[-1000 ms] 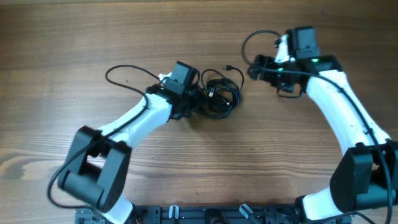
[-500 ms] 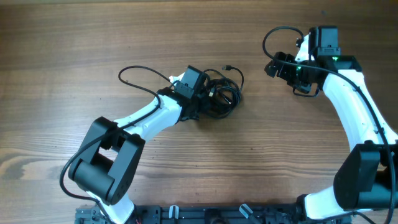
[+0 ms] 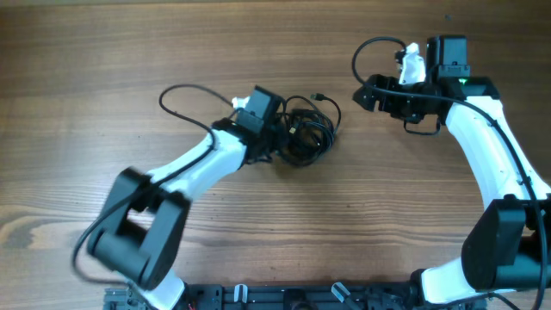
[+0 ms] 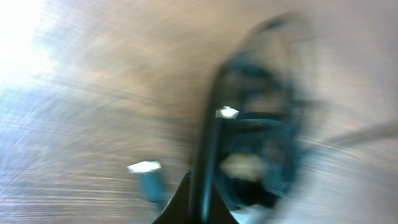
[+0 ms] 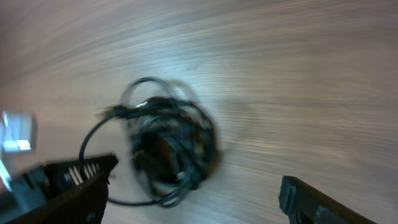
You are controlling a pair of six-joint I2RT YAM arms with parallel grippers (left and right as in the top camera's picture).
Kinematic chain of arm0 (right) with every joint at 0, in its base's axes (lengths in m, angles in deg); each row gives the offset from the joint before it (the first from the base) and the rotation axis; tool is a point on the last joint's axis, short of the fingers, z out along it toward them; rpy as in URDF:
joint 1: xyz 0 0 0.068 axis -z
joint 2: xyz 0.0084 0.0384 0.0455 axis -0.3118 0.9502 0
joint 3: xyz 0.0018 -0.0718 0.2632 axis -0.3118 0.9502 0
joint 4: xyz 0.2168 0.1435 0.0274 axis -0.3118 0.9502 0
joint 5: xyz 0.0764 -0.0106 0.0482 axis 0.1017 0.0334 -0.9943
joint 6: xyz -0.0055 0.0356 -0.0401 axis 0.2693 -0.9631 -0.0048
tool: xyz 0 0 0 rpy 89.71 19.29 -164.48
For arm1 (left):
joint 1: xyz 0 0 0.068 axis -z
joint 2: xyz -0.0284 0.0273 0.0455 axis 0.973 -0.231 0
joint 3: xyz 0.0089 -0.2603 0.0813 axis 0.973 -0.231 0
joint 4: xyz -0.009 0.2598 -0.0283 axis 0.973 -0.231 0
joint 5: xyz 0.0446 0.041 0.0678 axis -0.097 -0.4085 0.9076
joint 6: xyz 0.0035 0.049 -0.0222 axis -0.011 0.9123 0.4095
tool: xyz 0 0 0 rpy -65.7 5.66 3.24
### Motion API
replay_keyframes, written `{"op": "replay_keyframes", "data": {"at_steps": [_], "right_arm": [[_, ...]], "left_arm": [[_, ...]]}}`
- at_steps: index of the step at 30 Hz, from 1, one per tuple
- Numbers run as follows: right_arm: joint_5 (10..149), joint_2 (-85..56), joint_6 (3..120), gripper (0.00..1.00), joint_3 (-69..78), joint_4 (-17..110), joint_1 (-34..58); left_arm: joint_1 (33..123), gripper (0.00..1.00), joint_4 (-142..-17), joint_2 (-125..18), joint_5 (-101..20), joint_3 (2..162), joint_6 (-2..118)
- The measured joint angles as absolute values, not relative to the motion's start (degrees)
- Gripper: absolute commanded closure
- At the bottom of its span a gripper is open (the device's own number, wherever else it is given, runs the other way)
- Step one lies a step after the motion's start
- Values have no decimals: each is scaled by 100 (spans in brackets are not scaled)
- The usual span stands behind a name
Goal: Untangle cables
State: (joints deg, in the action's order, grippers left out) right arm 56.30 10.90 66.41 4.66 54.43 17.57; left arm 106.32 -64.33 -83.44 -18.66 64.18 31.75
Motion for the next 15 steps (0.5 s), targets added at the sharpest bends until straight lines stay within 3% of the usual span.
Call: {"op": "replay_keyframes", "data": {"at_steps": [8, 15], "right_arm": [[3023, 1090, 7332, 20, 466, 4917, 1739], [2643, 1090, 6971, 22, 466, 4698, 1724]], "left_arm": [[10581, 96, -6267, -6563, -2884, 7238, 4021], [10581, 96, -6155, -6161, -3369, 7269, 3805]]}}
